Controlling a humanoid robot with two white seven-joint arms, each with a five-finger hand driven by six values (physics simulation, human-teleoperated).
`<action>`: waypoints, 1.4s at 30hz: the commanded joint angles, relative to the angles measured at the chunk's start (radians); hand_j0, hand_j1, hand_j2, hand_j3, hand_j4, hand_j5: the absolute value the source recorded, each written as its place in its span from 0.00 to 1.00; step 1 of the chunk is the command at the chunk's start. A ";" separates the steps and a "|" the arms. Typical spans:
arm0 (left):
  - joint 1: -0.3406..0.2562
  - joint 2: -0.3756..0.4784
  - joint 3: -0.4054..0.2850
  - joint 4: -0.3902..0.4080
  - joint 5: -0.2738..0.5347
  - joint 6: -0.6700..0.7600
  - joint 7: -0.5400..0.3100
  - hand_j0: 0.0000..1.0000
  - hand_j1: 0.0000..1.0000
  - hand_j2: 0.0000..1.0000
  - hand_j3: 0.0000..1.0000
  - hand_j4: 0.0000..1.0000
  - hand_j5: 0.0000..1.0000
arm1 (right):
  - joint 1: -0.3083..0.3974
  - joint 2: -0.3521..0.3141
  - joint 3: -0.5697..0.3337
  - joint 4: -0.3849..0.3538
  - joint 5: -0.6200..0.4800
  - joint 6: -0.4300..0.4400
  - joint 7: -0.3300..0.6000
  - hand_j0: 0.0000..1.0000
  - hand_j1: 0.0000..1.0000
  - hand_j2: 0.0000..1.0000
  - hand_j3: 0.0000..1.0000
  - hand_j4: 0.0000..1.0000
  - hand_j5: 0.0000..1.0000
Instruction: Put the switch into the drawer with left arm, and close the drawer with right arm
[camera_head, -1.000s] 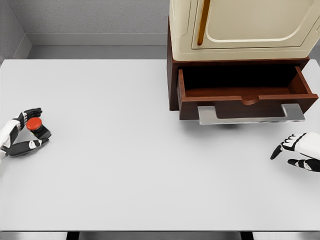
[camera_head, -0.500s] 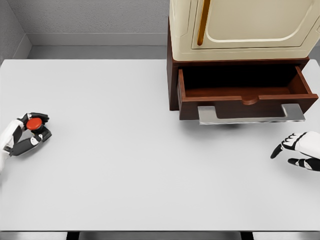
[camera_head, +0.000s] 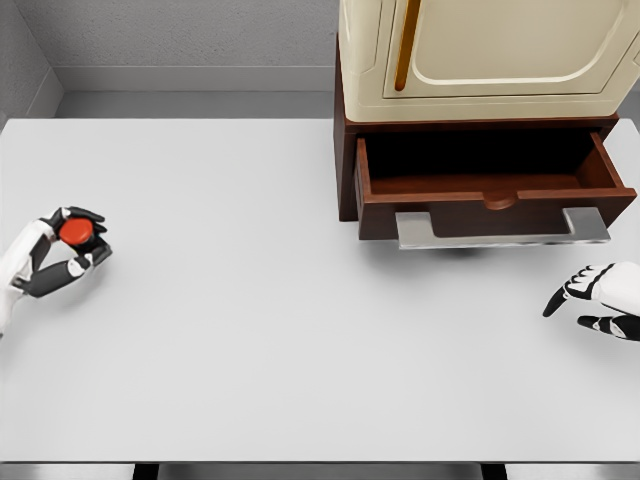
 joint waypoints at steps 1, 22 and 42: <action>0.000 0.002 -0.003 -0.044 0.006 0.001 0.000 0.42 0.42 0.42 0.42 0.42 0.42 | 0.000 -0.001 -0.001 0.000 -0.007 0.002 0.000 0.59 0.59 0.59 0.59 0.59 0.59; -0.081 -0.061 -0.142 -0.259 -0.055 0.088 0.002 0.41 0.41 0.41 0.41 0.41 0.41 | 0.000 0.000 -0.019 -0.001 -0.007 0.002 0.000 0.59 0.59 0.59 0.59 0.59 0.59; -0.276 -0.159 -0.308 -0.314 -0.072 0.088 0.002 0.41 0.41 0.41 0.41 0.41 0.41 | -0.002 -0.001 -0.019 0.003 -0.004 0.002 0.000 0.59 0.59 0.59 0.59 0.59 0.59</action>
